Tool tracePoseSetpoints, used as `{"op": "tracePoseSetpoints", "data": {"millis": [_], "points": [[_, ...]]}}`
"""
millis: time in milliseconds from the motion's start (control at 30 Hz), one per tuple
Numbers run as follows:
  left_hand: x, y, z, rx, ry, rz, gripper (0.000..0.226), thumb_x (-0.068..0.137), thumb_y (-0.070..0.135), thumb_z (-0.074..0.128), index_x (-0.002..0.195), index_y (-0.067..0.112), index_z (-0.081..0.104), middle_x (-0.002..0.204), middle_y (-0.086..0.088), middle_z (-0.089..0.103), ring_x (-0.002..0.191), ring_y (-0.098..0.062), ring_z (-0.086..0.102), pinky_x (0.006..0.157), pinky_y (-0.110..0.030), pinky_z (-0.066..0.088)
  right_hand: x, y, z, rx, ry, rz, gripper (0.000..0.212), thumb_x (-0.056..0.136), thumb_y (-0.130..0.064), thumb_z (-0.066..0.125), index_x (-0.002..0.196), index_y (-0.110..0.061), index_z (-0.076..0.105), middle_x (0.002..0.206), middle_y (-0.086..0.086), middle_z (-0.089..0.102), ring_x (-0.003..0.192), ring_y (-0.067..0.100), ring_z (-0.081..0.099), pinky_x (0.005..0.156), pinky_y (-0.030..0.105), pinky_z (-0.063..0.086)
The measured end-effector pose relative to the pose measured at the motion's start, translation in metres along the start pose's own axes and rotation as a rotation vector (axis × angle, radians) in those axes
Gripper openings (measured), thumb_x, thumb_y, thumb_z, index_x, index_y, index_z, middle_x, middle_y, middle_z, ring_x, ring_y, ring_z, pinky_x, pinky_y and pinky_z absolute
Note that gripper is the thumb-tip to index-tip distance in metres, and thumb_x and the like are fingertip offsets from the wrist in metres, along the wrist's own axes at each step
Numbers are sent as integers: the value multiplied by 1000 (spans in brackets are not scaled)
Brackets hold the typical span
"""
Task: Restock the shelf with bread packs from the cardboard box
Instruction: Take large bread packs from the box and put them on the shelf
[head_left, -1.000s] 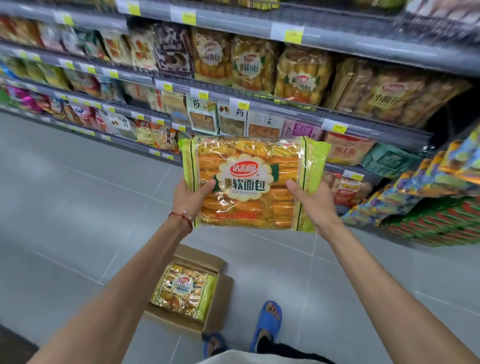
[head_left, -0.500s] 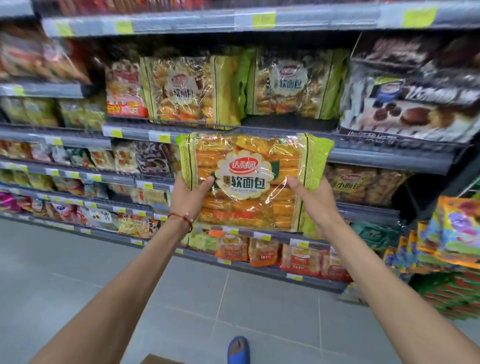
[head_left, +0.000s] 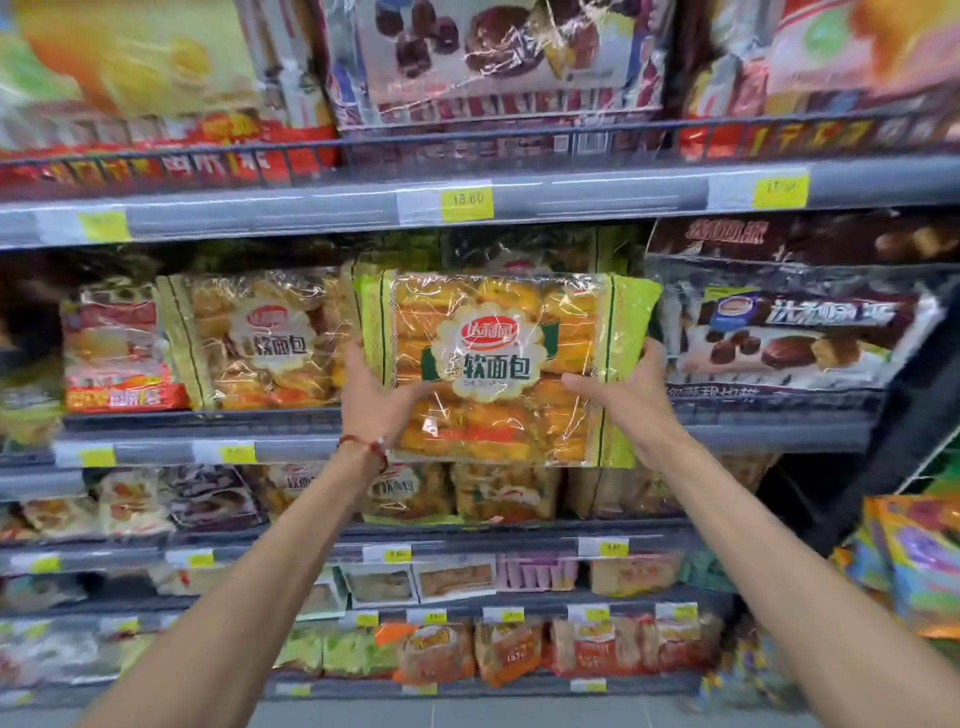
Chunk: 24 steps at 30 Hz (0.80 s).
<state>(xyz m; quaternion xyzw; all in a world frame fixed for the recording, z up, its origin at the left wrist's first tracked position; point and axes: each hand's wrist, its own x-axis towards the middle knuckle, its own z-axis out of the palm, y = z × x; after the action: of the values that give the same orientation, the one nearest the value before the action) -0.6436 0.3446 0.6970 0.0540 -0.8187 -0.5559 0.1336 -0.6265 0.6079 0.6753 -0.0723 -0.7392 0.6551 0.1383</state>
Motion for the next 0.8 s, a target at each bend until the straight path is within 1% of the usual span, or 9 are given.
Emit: {"op": "tracePoseSetpoints", "data": {"millis": [233, 333, 400, 467, 533, 600, 633, 700, 800], "points": [[62, 20, 32, -5, 20, 27, 98, 76, 23, 85, 150, 6, 23, 155, -16, 34, 140, -31, 36, 112, -41, 33, 66, -16, 3, -73, 9, -46, 150, 48, -44, 101, 162, -15, 8, 169, 9, 22, 154, 26, 24, 125, 52, 23], [85, 17, 49, 1, -4, -87, 64, 76, 25, 84, 119, -3, 46, 109, -10, 58, 98, -25, 56, 78, -25, 50, 90, -11, -1, -100, 4, 100, 118, 66, -27, 96, 153, 3, 23, 153, 19, 44, 141, 32, 44, 124, 46, 26], [98, 10, 60, -1, 0, -133, 38, 79, 23, 83, 74, 5, 49, 64, -3, 48, 57, -16, 44, 43, -13, 37, 107, -8, -3, -163, 36, 153, 70, 72, -23, 93, 120, 12, 54, 103, 21, 66, 93, 30, 65, 120, 42, 33], [111, 2, 69, -16, -6, -201, 43, 85, 15, 77, 58, 10, 44, 51, 0, 38, 48, -14, 34, 34, -15, 28, 120, -5, -2, -177, 31, 145, 75, 74, -21, 92, 133, 6, 54, 110, 25, 69, 98, 32, 66, 109, 27, 33], [120, -3, 78, -24, -2, -251, 14, 89, 7, 68, 82, -4, 61, 65, -3, 51, 57, -19, 45, 38, -17, 35, 130, 1, 2, -135, -4, 106, 113, 75, -22, 91, 161, -8, 20, 152, 19, 49, 136, 31, 48, 107, 25, 31], [131, -13, 87, -53, -9, -202, 64, 90, 2, 65, 147, 2, 37, 116, -10, 60, 86, -24, 63, 59, -4, 44, 138, 4, 7, -129, 2, 33, 122, 74, -21, 92, 164, -17, 9, 166, 11, 30, 152, 27, 28, 120, 31, 25], [133, -15, 90, -59, -23, -132, 86, 89, -1, 65, 157, 13, 15, 142, -9, 48, 112, -27, 61, 76, -4, 40, 144, 8, 10, -140, 10, 13, 121, 74, -21, 92, 163, -16, 12, 167, 10, 28, 154, 26, 25, 124, 36, 24], [133, -12, 96, -105, -22, -30, 99, 86, -9, 64, 158, 18, 2, 154, -2, 31, 134, -23, 46, 89, -10, 36, 150, 6, 14, -171, 43, -6, 123, 69, -28, 95, 162, -15, 16, 166, 10, 30, 154, 27, 25, 125, 43, 26], [142, -19, 109, -181, 0, 31, 96, 79, -19, 68, 152, 7, 11, 149, -13, 40, 132, -29, 48, 78, -2, 42, 169, 29, 14, -175, 58, -31, 134, 53, -43, 99, 160, -15, 24, 161, 10, 40, 149, 29, 37, 118, 54, 39]]}}
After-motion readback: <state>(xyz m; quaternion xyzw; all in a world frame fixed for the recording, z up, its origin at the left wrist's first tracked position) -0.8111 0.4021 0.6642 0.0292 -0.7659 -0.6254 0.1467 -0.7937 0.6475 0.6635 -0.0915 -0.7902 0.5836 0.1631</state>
